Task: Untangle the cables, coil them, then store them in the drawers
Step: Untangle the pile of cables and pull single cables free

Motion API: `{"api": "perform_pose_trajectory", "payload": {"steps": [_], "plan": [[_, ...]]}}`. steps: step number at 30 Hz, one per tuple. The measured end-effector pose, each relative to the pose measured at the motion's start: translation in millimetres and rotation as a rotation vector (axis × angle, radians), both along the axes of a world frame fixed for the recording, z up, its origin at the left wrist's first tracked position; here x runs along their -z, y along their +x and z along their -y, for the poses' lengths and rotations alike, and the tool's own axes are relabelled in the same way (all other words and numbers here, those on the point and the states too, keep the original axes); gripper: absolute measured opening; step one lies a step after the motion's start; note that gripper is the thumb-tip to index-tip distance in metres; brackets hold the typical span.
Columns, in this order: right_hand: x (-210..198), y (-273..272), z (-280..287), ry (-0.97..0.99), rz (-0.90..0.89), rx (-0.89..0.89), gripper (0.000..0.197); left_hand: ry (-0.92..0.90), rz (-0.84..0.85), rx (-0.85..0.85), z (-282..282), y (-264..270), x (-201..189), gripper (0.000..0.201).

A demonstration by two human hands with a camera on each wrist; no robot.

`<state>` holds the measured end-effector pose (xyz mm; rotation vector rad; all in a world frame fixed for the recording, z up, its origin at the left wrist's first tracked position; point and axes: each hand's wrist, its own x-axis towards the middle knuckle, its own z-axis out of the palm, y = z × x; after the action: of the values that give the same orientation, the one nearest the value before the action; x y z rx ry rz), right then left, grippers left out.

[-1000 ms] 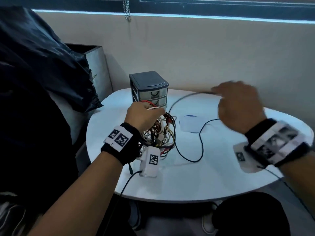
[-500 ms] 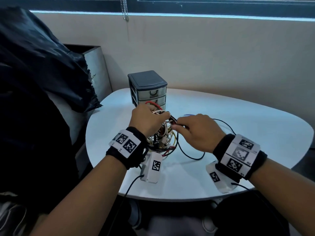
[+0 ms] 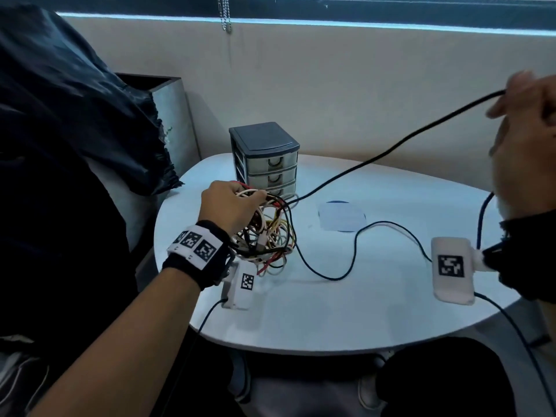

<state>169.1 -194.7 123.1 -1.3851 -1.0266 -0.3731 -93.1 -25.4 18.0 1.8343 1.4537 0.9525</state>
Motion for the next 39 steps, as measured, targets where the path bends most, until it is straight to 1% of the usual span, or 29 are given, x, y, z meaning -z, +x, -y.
{"api": "perform_pose_trajectory", "payload": {"steps": [1,3,4,5,6,7,8,9,10,12,13,14,15,17,19,21,24,25,27,29,30,31,33,34,35,36,37,38,39], "plan": [[6.4,3.2,-0.6,-0.024,-0.024,0.022,0.046,0.003,-0.007,-0.004,0.3,-0.3,0.3,0.040],[21.2,12.8,-7.5,-0.166,-0.004,0.087,0.039,0.003,-0.018,-0.017,1.9,0.6,1.6,0.048],[31.3,14.8,-10.2,-0.278,0.046,0.147,0.034,0.000,-0.026,-0.016,3.7,1.7,2.5,0.050],[41.7,12.0,-12.9,-0.417,0.116,0.208,0.033,0.000,-0.033,-0.012,5.0,3.7,3.4,0.049],[54.0,6.2,-14.3,-0.554,0.213,0.245,0.038,0.004,-0.037,-0.007,6.9,6.4,3.9,0.047],[68.1,-1.4,-16.5,-0.670,0.325,0.233,0.044,0.010,-0.036,-0.001,8.9,9.5,4.4,0.045],[79.2,-14.0,-20.1,-0.745,0.445,0.151,0.046,0.017,-0.032,0.006,11.3,13.1,4.3,0.046],[88.9,-30.2,-24.7,-0.764,0.555,0.085,0.047,0.025,-0.025,0.013,13.4,17.2,4.3,0.047],[94.8,-49.3,-29.5,-0.796,0.599,0.014,0.053,0.033,-0.022,0.020,16.0,21.5,4.2,0.047],[101.2,-87.8,-36.3,-0.974,0.550,-0.103,0.073,0.044,-0.031,0.029,20.9,29.3,3.8,0.041],[104.3,-101.1,-38.1,-1.069,0.503,-0.142,0.078,0.045,-0.032,0.029,22.5,31.9,3.8,0.037],[106.7,-109.8,-40.0,-1.145,0.470,-0.158,0.077,0.046,-0.025,0.028,23.7,33.2,3.8,0.034],[109.1,-114.8,-42.4,-1.200,0.449,-0.167,0.071,0.050,-0.014,0.027,24.2,33.8,4.4,0.033],[111.0,-116.9,-46.5,-1.253,0.383,-0.225,0.053,0.062,0.008,0.021,24.3,33.1,6.3,0.034],[110.9,-116.3,-47.0,-1.234,0.269,-0.402,0.040,0.073,0.024,0.007,23.5,30.9,7.9,0.038],[104.7,-116.8,-42.4,-1.184,0.233,-0.583,0.037,0.078,0.032,-0.015,20.1,26.7,10.4,0.042],[83.1,-114.6,-22.9,-1.070,0.206,-0.801,0.032,0.074,0.023,-0.065,10.6,14.8,15.5,0.050],[73.9,-111.7,-15.5,-1.027,0.170,-0.855,0.031,0.074,0.014,-0.093,6.4,9.8,17.1,0.052],[56.9,-101.0,-4.0,-0.971,0.091,-0.892,0.032,0.054,0.027,-0.147,-2.8,-0.9,20.8,0.053],[48.9,-85.3,-2.2,-0.980,0.059,-0.845,0.035,0.016,0.098,-0.174,-11.2,-10.5,26.0,0.050],[50.4,-74.5,-5.5,-1.011,0.090,-0.775,0.036,-0.005,0.151,-0.170,-14.1,-14.0,28.8,0.048],[55.5,-61.6,-11.3,-1.061,0.158,-0.686,0.037,-0.027,0.208,-0.162,-16.7,-16.7,31.7,0.046],[70.4,-34.7,-25.9,-1.176,0.314,-0.448,0.039,-0.058,0.303,-0.164,-18.7,-20.4,35.0,0.050],[78.6,-19.4,-34.1,-1.192,0.344,-0.311,0.041,-0.073,0.335,-0.168,-18.9,-22.0,35.6,0.053],[85.2,-5.1,-42.2,-1.150,0.337,-0.179,0.042,-0.083,0.364,-0.166,-20.2,-23.1,36.7,0.055],[87.0,6.9,-49.9,-1.058,0.305,-0.079,0.042,-0.088,0.388,-0.163,-21.2,-24.5,37.2,0.056],[82.0,15.0,-57.1,-0.951,0.275,-0.015,0.041,-0.087,0.408,-0.161,-21.8,-25.8,35.9,0.056],[70.6,21.2,-64.6,-0.892,0.274,0.030,0.038,-0.078,0.425,-0.161,-22.7,-27.0,34.4,0.057],[54.4,25.5,-71.9,-0.919,0.316,0.063,0.037,-0.065,0.443,-0.162,-23.6,-27.7,32.8,0.059]]}}
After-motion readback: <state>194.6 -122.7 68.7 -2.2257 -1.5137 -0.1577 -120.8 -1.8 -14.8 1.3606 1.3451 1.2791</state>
